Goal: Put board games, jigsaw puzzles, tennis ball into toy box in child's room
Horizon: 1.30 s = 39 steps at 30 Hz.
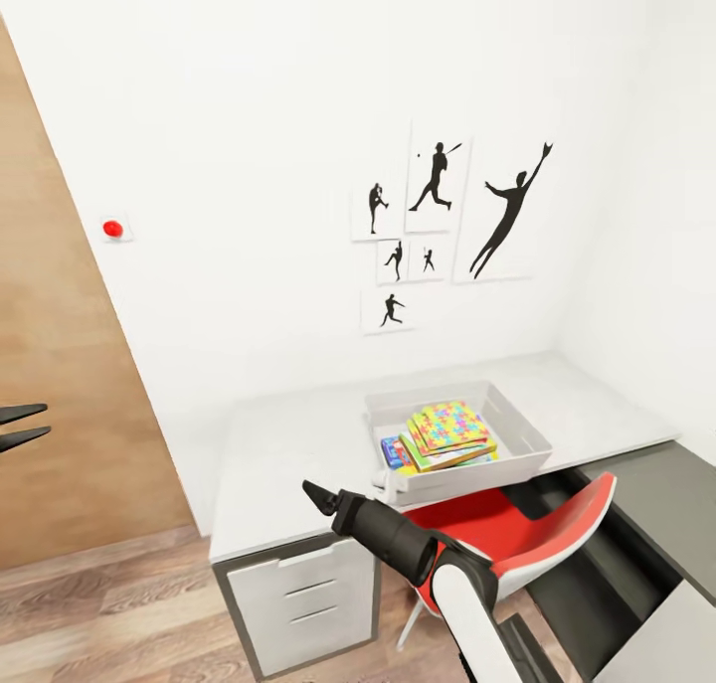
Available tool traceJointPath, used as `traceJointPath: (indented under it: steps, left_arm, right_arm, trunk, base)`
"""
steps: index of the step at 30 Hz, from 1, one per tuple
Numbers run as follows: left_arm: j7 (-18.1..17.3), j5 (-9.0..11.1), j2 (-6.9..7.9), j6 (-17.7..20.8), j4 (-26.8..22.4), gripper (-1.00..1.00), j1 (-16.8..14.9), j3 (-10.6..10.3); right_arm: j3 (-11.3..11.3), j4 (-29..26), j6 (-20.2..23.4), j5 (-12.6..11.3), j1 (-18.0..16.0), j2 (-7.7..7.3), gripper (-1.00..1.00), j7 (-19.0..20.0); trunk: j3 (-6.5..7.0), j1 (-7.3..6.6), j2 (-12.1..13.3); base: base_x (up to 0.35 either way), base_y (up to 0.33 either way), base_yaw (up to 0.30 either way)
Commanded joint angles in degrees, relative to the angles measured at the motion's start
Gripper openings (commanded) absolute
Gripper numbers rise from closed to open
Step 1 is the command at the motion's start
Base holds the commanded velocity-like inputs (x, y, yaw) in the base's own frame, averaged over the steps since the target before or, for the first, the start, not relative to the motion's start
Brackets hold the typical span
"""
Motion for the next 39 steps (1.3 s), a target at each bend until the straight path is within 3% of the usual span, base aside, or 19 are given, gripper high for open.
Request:
traceJointPath:
  steps: [1,23,39]
  left_arm:
    - [-0.26,0.32,0.05,0.61,0.04,1.0,-0.09,-0.48]
    - [-0.26,0.32,0.07,0.61,0.04,1.0,-0.09,-0.48]
    - [-0.26,0.32,0.12,0.61,0.04,1.0,-0.09,-0.48]
  right_arm:
    - [-0.03,-0.02,0.26,0.06,-0.05,0.05,1.0,0.11]
    - [-0.34,0.03,0.31,0.14,-0.05,-0.5,1.0,0.43]
    - [-0.44,0.27,0.3,0.12,-0.06,-0.53,1.0,0.44]
  trunk:
    - [-0.14,0.03,-0.15]
    - [-0.14,0.03,-0.15]
    - [0.19,0.03,-0.15]
  base:
    - [-0.092,0.075,-0.001]
    - [-0.062,0.189,-0.003]
    - [-0.094,0.118,-0.241]
